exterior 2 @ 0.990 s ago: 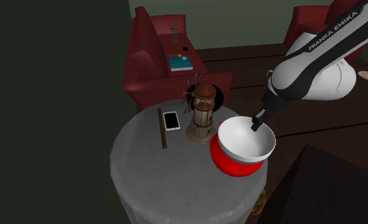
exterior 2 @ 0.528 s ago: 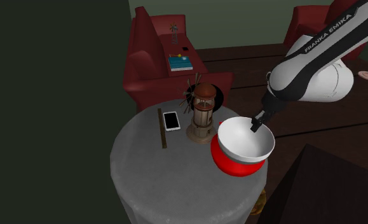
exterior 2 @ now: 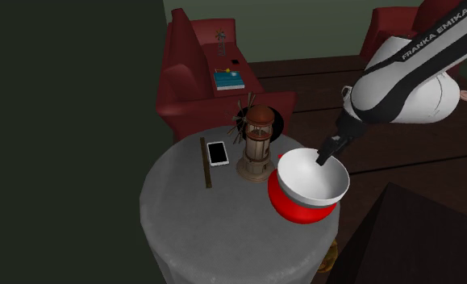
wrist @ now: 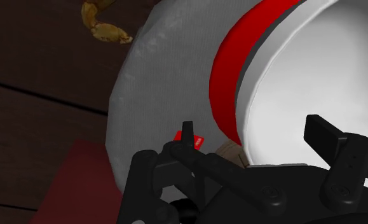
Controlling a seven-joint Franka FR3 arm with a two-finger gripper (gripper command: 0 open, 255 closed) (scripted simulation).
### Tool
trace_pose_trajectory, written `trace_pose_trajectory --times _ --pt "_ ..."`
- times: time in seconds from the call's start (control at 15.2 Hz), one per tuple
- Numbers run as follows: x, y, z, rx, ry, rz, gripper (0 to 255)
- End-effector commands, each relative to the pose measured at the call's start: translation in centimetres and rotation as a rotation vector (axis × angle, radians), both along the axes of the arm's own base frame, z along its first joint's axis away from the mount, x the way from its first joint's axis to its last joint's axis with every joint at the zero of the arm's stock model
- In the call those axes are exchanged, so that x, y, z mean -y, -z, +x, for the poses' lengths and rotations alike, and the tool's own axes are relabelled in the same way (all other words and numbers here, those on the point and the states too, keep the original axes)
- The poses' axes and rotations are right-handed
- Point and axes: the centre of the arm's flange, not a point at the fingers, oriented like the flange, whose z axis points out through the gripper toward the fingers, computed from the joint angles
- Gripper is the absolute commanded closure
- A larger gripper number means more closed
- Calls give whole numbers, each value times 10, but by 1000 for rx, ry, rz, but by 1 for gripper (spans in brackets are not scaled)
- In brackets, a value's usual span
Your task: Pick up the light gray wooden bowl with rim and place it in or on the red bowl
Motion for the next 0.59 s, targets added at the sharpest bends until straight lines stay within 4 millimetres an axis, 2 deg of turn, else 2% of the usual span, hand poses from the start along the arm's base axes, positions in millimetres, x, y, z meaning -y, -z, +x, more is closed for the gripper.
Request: trace_pose_trajectory --times 0.0,0.07,0.53 --pt "1 -23 -2 -1 -2 -2 0" --pt "2 -33 -4 -1 -2 -2 0" --pt "2 -33 -4 -1 -2 -2 0"
